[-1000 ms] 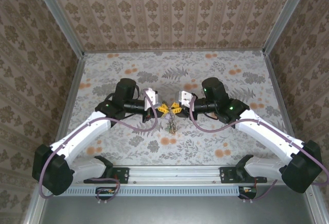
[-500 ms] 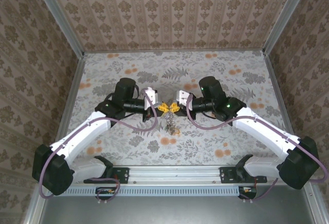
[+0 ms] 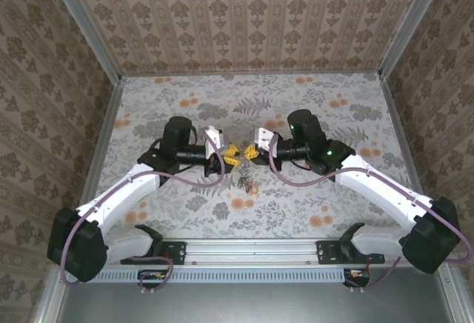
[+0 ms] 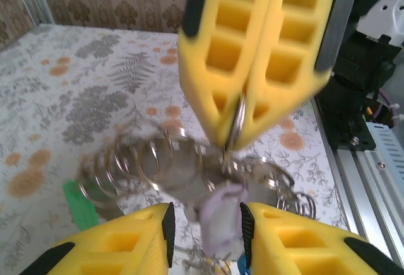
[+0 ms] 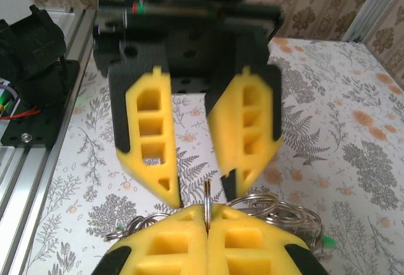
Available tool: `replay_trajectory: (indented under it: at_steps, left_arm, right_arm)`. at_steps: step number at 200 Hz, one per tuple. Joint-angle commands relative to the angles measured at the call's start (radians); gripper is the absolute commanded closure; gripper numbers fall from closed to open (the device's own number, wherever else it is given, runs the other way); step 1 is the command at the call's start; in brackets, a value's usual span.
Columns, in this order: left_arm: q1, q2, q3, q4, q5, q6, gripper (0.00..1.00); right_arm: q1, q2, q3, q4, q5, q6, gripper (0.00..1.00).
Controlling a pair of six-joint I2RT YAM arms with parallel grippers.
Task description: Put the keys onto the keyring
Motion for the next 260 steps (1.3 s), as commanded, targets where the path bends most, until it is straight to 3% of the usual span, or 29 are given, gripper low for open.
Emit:
replay_trajectory:
  at_steps: [1, 40, 174, 192, 210, 225, 260]
  left_arm:
    - [-0.001, 0.004, -0.039, 0.078, 0.028, -0.044, 0.62]
    - [-0.01, 0.027, -0.084, 0.167, 0.009, -0.059, 0.58]
    - [-0.074, 0.026, -0.134, 0.392, -0.01, -0.068, 0.58]
    - [-0.076, 0.028, -0.137, 0.392, 0.006, -0.068, 0.66]
    - [-0.077, 0.027, -0.142, 0.393, 0.0, -0.065, 0.86]
    - [-0.074, 0.018, -0.146, 0.378, -0.015, -0.063, 0.94]
    - [-0.054, -0.032, -0.12, 0.245, -0.045, -0.01, 1.0]
  right_arm:
    - [-0.005, -0.043, -0.005, 0.06, -0.009, 0.018, 1.0]
    - [-0.006, -0.055, -0.013, 0.068, -0.033, 0.029, 1.0]
    - [-0.005, -0.052, -0.033, 0.099, -0.05, 0.055, 1.0]
    - [-0.006, -0.054, -0.035, 0.101, -0.045, 0.057, 1.0]
    - [-0.006, -0.057, -0.038, 0.101, -0.042, 0.057, 1.0]
    - [-0.006, -0.06, -0.04, 0.099, -0.036, 0.053, 1.0]
    - [-0.008, -0.067, -0.049, 0.082, -0.012, 0.034, 1.0]
